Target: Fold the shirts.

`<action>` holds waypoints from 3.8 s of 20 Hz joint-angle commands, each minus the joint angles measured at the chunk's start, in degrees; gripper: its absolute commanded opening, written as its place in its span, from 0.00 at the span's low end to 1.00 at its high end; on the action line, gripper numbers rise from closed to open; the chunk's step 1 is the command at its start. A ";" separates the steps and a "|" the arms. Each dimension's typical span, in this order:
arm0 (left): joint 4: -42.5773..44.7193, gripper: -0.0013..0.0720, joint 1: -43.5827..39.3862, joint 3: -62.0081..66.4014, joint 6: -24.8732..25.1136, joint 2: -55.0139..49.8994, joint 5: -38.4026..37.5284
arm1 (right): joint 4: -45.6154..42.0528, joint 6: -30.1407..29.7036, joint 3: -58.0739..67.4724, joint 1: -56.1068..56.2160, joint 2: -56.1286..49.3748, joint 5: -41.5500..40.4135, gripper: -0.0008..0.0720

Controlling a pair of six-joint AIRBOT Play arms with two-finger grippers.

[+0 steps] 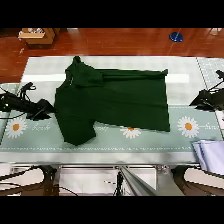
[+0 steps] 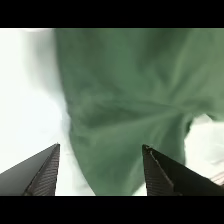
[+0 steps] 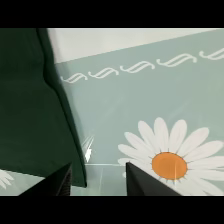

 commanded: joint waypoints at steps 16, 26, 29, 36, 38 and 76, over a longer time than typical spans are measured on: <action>-5.40 0.06 -3.89 -3.17 6.80 -3.91 3.91 | 4.66 -2.29 -14.40 -11.06 5.53 1.25 0.63; -5.60 0.06 -3.56 -3.17 6.80 -3.72 2.49 | 15.21 -9.18 -33.03 -10.86 6.95 -7.39 0.70; -5.60 0.06 -3.56 -3.17 6.97 -3.72 2.54 | 15.61 -9.20 -34.32 -10.86 6.95 -8.98 0.70; -5.62 0.06 -3.56 -3.17 6.97 -3.72 2.51 | 23.61 -11.17 -40.94 -6.62 6.93 -18.53 0.70; -5.62 0.06 -3.56 -3.17 6.95 -3.72 2.47 | 24.30 -9.38 -41.24 -1.05 6.91 -22.73 0.59; 11.74 0.06 -3.93 59.14 -11.21 51.80 -19.47 | -6.82 13.44 47.17 5.44 45.35 22.67 0.04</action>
